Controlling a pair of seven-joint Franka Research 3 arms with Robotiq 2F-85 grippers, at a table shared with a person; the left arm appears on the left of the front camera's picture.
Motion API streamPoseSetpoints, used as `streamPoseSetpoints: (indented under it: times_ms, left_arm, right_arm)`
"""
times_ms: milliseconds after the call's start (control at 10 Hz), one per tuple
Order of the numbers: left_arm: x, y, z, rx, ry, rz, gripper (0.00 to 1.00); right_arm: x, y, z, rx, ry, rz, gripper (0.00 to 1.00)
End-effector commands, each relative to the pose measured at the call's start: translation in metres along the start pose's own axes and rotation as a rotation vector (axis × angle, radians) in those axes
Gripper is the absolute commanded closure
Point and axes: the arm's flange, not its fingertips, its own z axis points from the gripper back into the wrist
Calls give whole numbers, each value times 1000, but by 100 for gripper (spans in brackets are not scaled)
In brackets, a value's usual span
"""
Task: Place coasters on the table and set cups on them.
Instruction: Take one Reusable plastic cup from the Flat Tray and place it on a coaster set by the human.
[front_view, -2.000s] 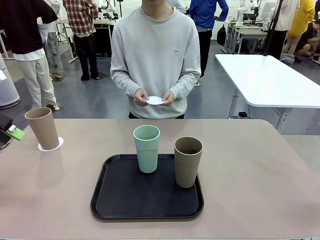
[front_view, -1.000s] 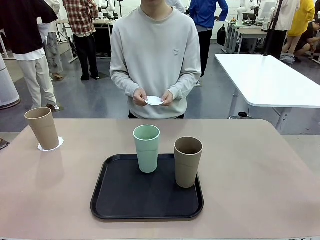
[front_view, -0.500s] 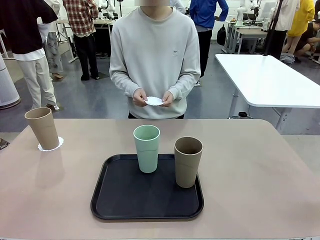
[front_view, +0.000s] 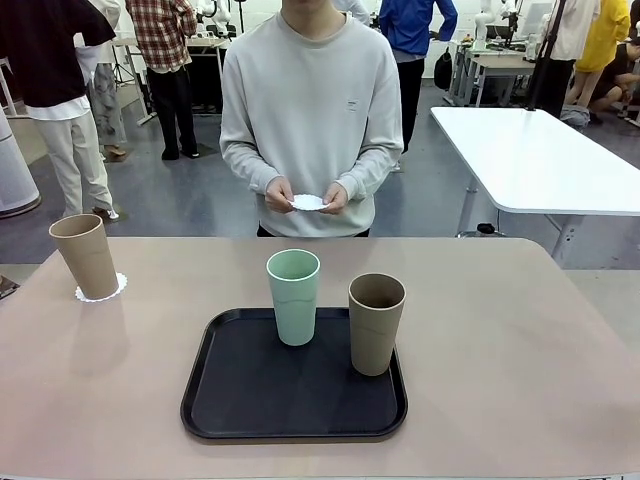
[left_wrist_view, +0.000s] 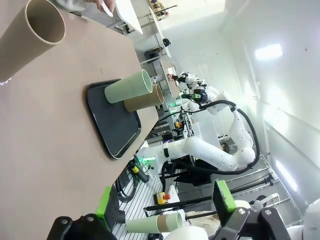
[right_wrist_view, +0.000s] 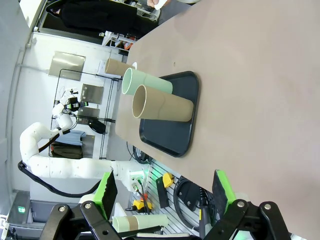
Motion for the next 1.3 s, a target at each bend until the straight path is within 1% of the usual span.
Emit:
streamPoseSetpoints:
  times_ms: [0,1200]
  left_arm:
    - [-1,-2,2,-8,-3,-2,0]
    - [-1,-2,2,-8,-3,-2,0]
  right_arm:
    - [1,0,-1,18,-1,7,0]
    - [1,0,-1,18,-1,7,0]
